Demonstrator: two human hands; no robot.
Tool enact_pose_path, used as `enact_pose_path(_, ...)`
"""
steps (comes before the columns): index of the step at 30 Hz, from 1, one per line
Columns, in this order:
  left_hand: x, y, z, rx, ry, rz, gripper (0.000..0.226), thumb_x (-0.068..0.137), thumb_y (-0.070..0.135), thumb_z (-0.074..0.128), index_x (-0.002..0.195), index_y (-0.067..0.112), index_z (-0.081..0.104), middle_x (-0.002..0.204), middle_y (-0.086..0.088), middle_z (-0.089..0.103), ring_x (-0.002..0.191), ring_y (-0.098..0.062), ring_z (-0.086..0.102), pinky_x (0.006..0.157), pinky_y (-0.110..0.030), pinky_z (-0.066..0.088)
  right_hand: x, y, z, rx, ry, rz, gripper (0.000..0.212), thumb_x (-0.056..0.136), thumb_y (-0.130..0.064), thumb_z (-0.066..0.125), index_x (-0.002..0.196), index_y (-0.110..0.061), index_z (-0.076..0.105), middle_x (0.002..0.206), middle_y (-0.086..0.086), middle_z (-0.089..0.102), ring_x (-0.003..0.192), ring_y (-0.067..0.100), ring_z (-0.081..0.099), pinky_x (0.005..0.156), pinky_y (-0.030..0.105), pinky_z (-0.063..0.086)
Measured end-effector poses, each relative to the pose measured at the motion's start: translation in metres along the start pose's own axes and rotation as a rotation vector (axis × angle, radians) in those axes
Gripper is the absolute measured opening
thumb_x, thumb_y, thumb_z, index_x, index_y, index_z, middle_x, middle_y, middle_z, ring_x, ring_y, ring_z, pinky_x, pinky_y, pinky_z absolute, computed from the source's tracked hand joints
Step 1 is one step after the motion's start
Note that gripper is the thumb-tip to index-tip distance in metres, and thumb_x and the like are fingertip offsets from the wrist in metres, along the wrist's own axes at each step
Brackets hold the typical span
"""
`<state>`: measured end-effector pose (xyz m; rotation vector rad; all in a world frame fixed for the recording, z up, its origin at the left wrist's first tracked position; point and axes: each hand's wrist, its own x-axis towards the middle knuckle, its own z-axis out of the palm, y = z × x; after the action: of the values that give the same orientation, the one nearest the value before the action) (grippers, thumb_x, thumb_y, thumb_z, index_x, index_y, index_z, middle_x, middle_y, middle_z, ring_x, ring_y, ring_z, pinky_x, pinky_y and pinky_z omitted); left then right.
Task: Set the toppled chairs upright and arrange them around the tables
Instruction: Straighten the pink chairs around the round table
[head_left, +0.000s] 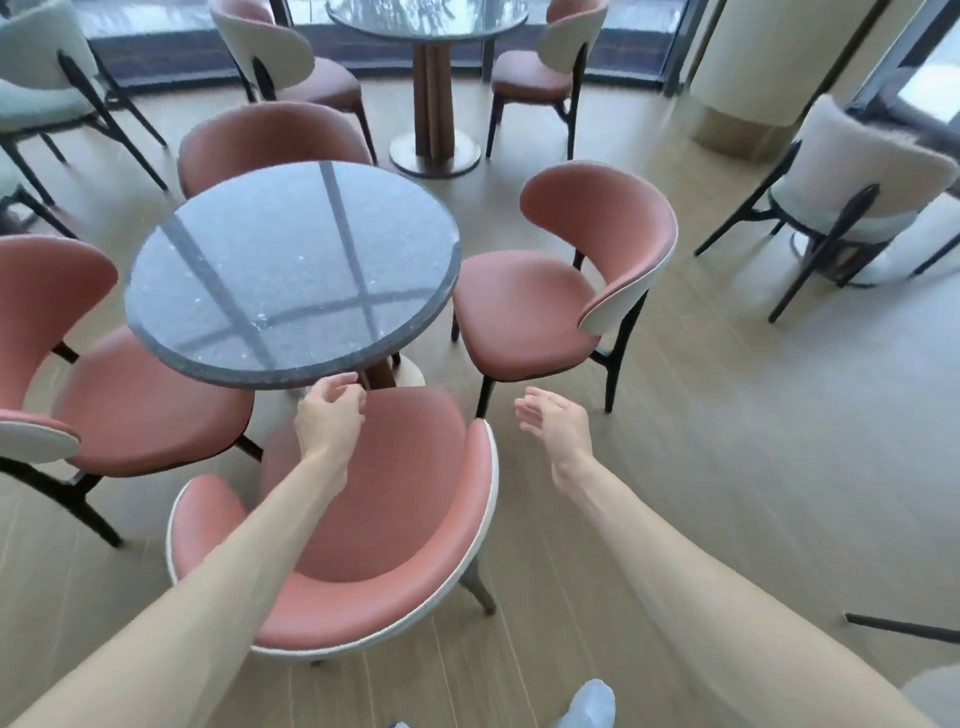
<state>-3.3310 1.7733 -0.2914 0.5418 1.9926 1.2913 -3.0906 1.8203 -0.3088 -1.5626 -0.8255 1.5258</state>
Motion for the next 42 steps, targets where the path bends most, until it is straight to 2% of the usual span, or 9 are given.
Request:
enact_pose_path(3,-0.029,0.06,0.088,-0.087,-0.236,0.173,0.02,0.091,0.012,0.059,0.102,0.021,0.074,0.106,-0.005,0.073,0.091,-0.019,0.066,0.088,-0.036,0.056,0.026,-0.08,-0.054,0.129,-0.075,-0.2,0.018,0.095,-0.006,0.059,0.107,-0.012,0.07,0.106,0.011,0.076,0.1,0.025,0.072,0.093,0.032,0.055)
enact_pose_path(5,-0.051,0.096,0.144,-0.159,-0.303,0.267,0.02,0.09,0.011,0.06,0.099,0.021,0.074,0.103,-0.002,0.073,0.092,-0.018,0.066,0.083,-0.034,0.055,0.046,-0.127,-0.1,0.195,-0.104,-0.283,0.018,0.096,-0.005,0.056,0.107,-0.01,0.07,0.108,0.012,0.075,0.098,0.026,0.07,0.093,0.034,0.053)
enact_pose_path(8,-0.081,0.14,0.217,-0.272,-0.332,0.348,0.02,0.093,0.005,0.057,0.101,0.012,0.074,0.104,-0.007,0.073,0.093,-0.021,0.067,0.083,-0.036,0.056,0.071,-0.184,-0.162,0.25,-0.119,-0.36,0.021,0.099,-0.004,0.05,0.106,-0.008,0.07,0.114,0.019,0.073,0.1,0.029,0.069,0.096,0.04,0.052)
enact_pose_path(12,-0.106,0.178,0.293,-0.33,-0.365,0.395,0.02,0.097,0.006,0.055,0.101,0.01,0.074,0.104,-0.01,0.075,0.094,-0.024,0.07,0.082,-0.036,0.057,0.1,-0.235,-0.229,0.261,-0.109,-0.379,0.021,0.1,-0.003,0.048,0.106,-0.005,0.068,0.11,0.02,0.072,0.099,0.031,0.068,0.099,0.045,0.051)
enact_pose_path(18,-0.082,0.207,0.384,-0.33,-0.379,0.373,0.023,0.099,0.008,0.053,0.098,0.009,0.075,0.101,-0.009,0.076,0.096,-0.031,0.071,0.084,-0.041,0.056,0.168,-0.285,-0.287,0.219,-0.102,-0.406,0.025,0.1,-0.004,0.049,0.113,0.003,0.068,0.112,0.022,0.073,0.096,0.028,0.07,0.096,0.043,0.054)
enact_pose_path(23,-0.025,0.229,0.465,-0.376,-0.333,0.346,0.023,0.098,0.008,0.054,0.096,0.007,0.076,0.1,-0.012,0.076,0.095,-0.033,0.071,0.086,-0.046,0.056,0.262,-0.318,-0.299,0.174,-0.142,-0.392,0.024,0.1,-0.005,0.05,0.111,0.001,0.07,0.109,0.02,0.075,0.099,0.032,0.07,0.094,0.044,0.054)
enact_pose_path(28,0.034,0.266,0.565,-0.429,-0.284,0.276,0.023,0.098,0.008,0.053,0.098,0.008,0.075,0.102,-0.008,0.075,0.093,-0.023,0.069,0.085,-0.04,0.057,0.369,-0.358,-0.301,0.077,-0.182,-0.361,0.025,0.1,-0.007,0.05,0.105,-0.003,0.074,0.106,0.016,0.076,0.1,0.032,0.071,0.094,0.046,0.055)
enact_pose_path(35,0.104,0.322,0.67,-0.489,-0.159,0.28,0.023,0.099,0.007,0.051,0.101,0.009,0.074,0.107,-0.007,0.075,0.093,-0.018,0.068,0.085,-0.037,0.056,0.506,-0.434,-0.296,-0.008,-0.285,-0.354,0.024,0.1,-0.008,0.05,0.103,-0.006,0.074,0.102,0.013,0.077,0.097,0.028,0.073,0.086,0.037,0.058)
enact_pose_path(42,0.167,0.342,0.743,-0.488,0.088,0.24,0.022,0.097,0.004,0.051,0.1,0.006,0.073,0.103,-0.009,0.075,0.094,-0.023,0.068,0.083,-0.038,0.055,0.643,-0.485,-0.295,-0.075,-0.482,-0.336,0.023,0.1,-0.009,0.051,0.102,-0.008,0.075,0.103,0.01,0.078,0.101,0.027,0.072,0.091,0.04,0.056)
